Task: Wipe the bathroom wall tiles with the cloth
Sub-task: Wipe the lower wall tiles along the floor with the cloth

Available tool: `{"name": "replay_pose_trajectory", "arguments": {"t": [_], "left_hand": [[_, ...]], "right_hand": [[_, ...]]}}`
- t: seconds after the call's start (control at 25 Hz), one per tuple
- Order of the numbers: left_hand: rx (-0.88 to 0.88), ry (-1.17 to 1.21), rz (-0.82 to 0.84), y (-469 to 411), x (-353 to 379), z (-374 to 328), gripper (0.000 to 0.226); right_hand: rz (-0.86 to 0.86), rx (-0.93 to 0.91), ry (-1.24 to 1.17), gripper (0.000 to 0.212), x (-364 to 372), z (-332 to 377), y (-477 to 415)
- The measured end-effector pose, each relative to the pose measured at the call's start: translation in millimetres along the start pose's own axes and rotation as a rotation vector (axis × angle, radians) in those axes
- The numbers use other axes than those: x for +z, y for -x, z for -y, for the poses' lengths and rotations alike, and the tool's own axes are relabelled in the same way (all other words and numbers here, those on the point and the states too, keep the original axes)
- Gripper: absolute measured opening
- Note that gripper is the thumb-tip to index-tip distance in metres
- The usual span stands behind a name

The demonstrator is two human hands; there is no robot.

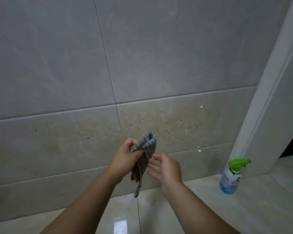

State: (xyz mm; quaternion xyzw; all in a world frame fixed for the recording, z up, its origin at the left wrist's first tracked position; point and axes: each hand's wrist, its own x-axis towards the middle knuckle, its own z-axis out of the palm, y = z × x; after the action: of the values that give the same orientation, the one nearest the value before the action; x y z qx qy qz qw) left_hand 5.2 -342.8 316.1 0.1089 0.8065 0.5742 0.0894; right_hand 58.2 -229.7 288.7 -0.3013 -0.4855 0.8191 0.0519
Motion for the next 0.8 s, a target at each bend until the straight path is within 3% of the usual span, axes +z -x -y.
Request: {"name": "replay_pose_trajectory", "arguments": {"t": [0.12, 0.24, 0.32, 0.4, 0.52, 0.64, 0.76, 0.8], "left_hand": [[0.192, -0.235, 0.260, 3.9, 19.5, -17.6, 0.006], [0.258, -0.317, 0.456, -8.9, 48.3, -32.2, 0.015], [0.290, -0.147, 0.378, -24.8, 62.6, -42.3, 0.014], [0.334, -0.098, 0.188, -42.1, 66.1, -46.8, 0.015], [0.603, -0.486, -0.058, -68.7, 56.4, -42.7, 0.025], [0.868, -0.671, -0.101, -92.3, 53.0, -36.2, 0.042], [0.930, -0.728, -0.162, -109.4, 56.7, -37.1, 0.048], [0.932, -0.770, -0.174, -113.6, 58.7, -36.7, 0.050]], "right_hand": [[0.034, 0.165, -0.290, 0.032, -16.1, 2.8, -24.4], [0.108, 0.142, -0.501, 0.048, -24.8, 29.0, -41.3], [0.070, 0.002, -0.668, 0.056, -39.7, 56.6, -62.9], [-0.017, -0.191, -0.819, 0.057, -58.5, 92.7, -86.6], [-0.047, -0.486, -0.928, 0.039, -72.5, 147.1, -111.2], [-0.255, -0.645, -0.508, 0.023, -52.7, 159.4, -134.1], [-0.608, -1.060, 0.233, 0.051, -15.6, 123.0, -172.3], [-0.662, -1.086, 0.398, 0.055, -6.1, 111.6, -185.2]]}}
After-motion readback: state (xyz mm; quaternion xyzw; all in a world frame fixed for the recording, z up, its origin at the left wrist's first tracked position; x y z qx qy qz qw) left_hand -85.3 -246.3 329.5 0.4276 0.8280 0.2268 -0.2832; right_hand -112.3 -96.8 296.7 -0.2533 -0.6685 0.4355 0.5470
